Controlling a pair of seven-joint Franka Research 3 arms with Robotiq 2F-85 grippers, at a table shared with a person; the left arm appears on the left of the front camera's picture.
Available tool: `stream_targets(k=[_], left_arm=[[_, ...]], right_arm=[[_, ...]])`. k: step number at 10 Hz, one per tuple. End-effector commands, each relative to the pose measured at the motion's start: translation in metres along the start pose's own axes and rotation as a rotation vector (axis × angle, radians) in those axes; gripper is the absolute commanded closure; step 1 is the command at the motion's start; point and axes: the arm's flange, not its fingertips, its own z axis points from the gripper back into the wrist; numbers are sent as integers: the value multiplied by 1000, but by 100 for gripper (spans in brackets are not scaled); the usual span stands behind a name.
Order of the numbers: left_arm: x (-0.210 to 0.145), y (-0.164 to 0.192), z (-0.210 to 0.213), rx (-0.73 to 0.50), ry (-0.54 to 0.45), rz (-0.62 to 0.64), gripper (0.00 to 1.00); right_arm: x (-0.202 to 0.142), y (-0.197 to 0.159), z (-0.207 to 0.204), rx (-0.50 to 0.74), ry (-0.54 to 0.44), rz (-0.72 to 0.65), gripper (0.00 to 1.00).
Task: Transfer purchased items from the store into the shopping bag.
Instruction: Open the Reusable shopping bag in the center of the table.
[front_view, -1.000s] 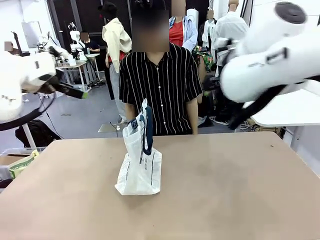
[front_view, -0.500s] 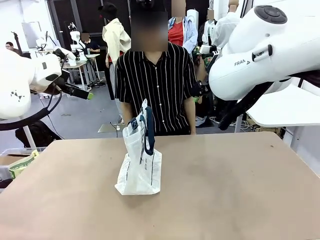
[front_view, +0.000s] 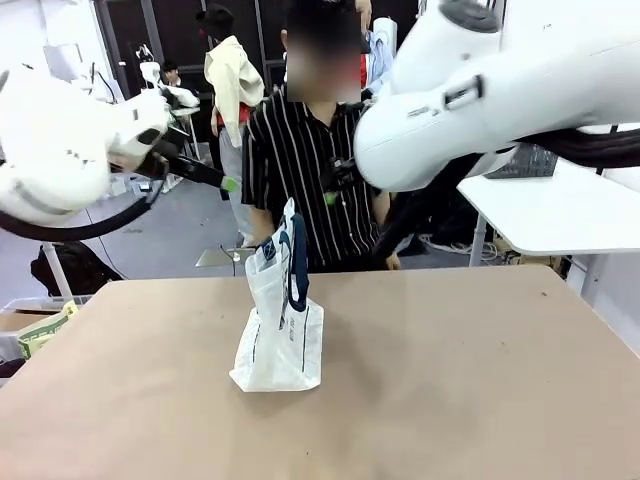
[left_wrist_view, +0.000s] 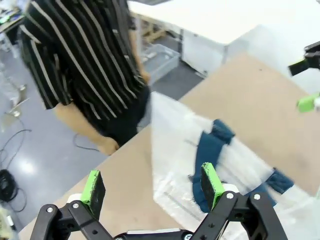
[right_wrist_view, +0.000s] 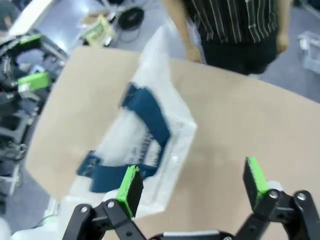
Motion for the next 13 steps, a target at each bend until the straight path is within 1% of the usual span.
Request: stream_targets(k=[1, 2, 4, 6, 9, 10, 12, 13], left_arm=[[20, 44, -69, -99, 47, -26, 0], [28, 44, -89, -115, 75, -19, 0], [35, 47, -120, -168, 142, -10, 0], [39, 50, -144, -235, 147, 9, 0], [47, 39, -171, -344, 124, 28, 0], [48, 34, -175, -362, 123, 22, 0], [49, 25, -187, -354, 174, 26, 0], [47, 25, -190, -376, 179, 33, 0]], right_arm=[[13, 13, -17, 74, 62, -26, 0], [17, 21, -27, 139, 81, -33, 0], [18, 37, -38, 186, 126, -14, 0], [13, 42, -47, 235, 163, 2, 0], [2, 40, -56, 250, 207, -6, 0], [-2, 41, -58, 263, 208, -8, 0], [-4, 39, -60, 274, 223, -6, 0], [-2, 36, -65, 278, 225, 0, 0]])
